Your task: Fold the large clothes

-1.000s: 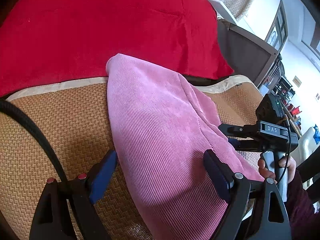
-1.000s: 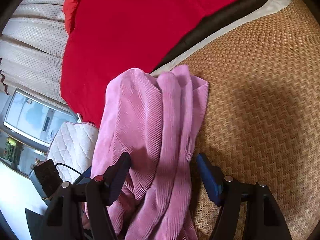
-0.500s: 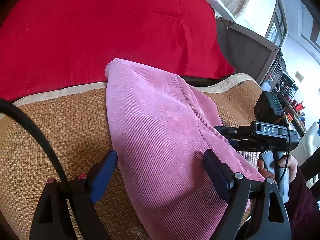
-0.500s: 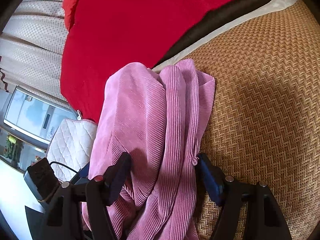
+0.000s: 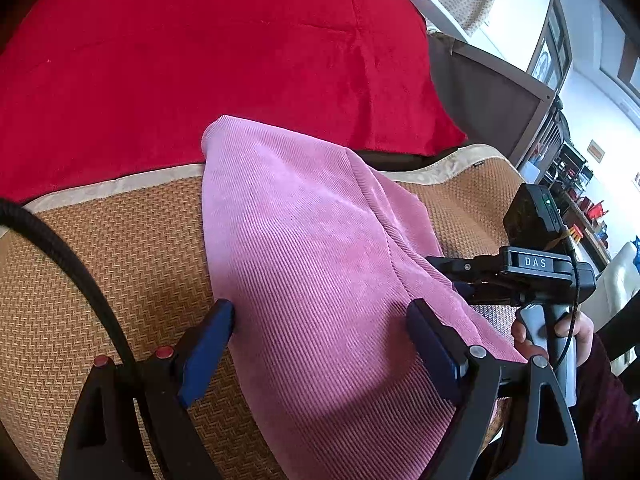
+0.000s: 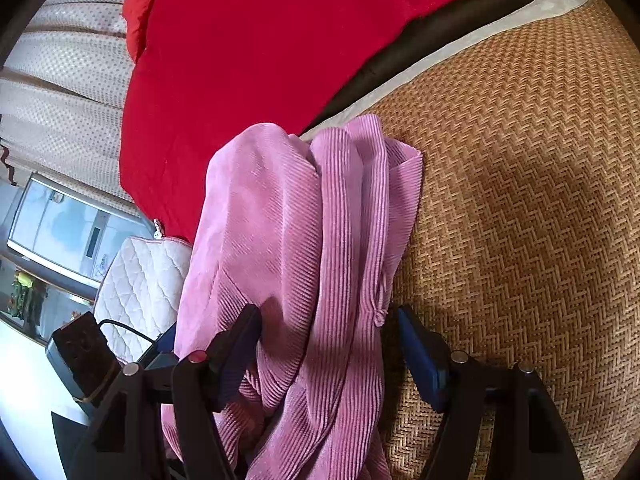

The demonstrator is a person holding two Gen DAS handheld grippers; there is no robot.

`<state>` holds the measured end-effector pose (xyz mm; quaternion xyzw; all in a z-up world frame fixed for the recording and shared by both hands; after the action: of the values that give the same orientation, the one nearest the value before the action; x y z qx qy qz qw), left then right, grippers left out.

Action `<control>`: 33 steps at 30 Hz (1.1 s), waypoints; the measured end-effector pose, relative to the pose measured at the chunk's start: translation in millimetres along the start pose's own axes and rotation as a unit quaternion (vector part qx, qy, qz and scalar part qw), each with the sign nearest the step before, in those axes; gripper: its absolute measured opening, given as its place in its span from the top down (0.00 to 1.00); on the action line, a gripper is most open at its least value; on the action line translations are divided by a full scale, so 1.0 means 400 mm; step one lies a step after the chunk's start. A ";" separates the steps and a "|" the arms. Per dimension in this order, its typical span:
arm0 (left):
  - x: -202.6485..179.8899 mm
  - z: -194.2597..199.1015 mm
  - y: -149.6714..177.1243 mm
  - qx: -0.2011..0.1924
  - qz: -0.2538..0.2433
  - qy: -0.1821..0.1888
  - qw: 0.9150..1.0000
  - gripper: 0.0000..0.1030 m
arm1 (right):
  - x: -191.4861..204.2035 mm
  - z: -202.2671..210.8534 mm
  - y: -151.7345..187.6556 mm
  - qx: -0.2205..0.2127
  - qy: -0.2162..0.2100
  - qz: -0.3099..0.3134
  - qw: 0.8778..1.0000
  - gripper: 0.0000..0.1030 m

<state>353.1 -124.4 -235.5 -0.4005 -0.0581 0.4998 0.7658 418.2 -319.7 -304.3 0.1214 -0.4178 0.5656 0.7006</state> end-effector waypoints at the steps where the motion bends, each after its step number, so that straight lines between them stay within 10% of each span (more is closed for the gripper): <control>1: 0.000 0.000 0.000 0.000 0.000 0.000 1.000 0.15 | 0.002 -0.002 0.000 0.000 -0.001 0.000 1.000 0.29; 33: 0.044 -0.022 0.004 0.014 0.067 0.060 0.996 0.12 | 0.066 -0.067 -0.014 -0.027 -0.032 -0.015 0.999 0.31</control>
<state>364.8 -114.7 -247.8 -0.4218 0.0220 0.5263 0.7380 435.7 -286.0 -300.1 0.1267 -0.4530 0.5393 0.6985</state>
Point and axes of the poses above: each gripper's, at about its wrist camera, not at the fingertips, and z roughly against the way its jaws point, x to its left, y to its underside, the point moved 6 cm from there along -z, roughly the way its jaws point, and after that the axes turned 3 degrees about y, right-handed, at the moved point
